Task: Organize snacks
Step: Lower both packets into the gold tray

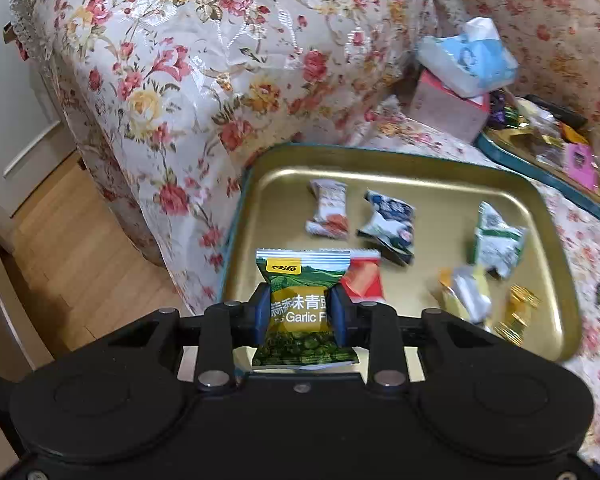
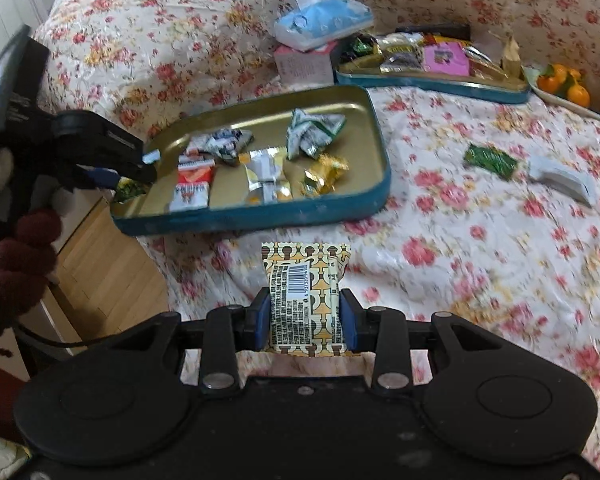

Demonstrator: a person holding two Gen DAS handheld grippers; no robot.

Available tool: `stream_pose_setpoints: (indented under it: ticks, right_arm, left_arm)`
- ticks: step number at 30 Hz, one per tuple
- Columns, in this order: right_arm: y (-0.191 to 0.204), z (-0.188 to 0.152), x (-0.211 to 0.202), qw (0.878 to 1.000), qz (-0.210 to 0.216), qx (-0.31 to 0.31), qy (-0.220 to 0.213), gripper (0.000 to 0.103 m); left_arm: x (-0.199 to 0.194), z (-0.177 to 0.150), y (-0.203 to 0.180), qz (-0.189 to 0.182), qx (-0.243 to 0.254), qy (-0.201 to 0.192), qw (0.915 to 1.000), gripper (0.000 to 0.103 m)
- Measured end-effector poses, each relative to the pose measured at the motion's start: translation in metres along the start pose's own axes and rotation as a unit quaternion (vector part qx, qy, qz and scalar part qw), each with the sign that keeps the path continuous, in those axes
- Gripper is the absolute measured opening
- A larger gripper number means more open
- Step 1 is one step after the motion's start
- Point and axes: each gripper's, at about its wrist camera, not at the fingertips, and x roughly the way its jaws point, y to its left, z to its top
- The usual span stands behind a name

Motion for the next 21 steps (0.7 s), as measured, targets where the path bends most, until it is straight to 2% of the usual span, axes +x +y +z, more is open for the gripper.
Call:
stream_pose_setpoints:
  ticks: [8,16,21]
  right_arm:
    - [0.001,0.047,0.018,0.999,-0.017,0.007,-0.032,0.037]
    - [0.002,0.076,0.038,0.998,-0.036,0.006,-0.048,0.037]
    - [0.004,0.086,0.048,0.997,-0.047,0.009,-0.06,0.037]
  left_arm:
    - [0.023,0.017,0.002,0.006,0.051,0.003,0.9987,0.039]
    - [0.036,0.02,0.02,0.0,0.032,0.013,0.9994,0.039]
    - [0.029,0.017,0.021,-0.012,0.036,-0.005,0.9993,0.039]
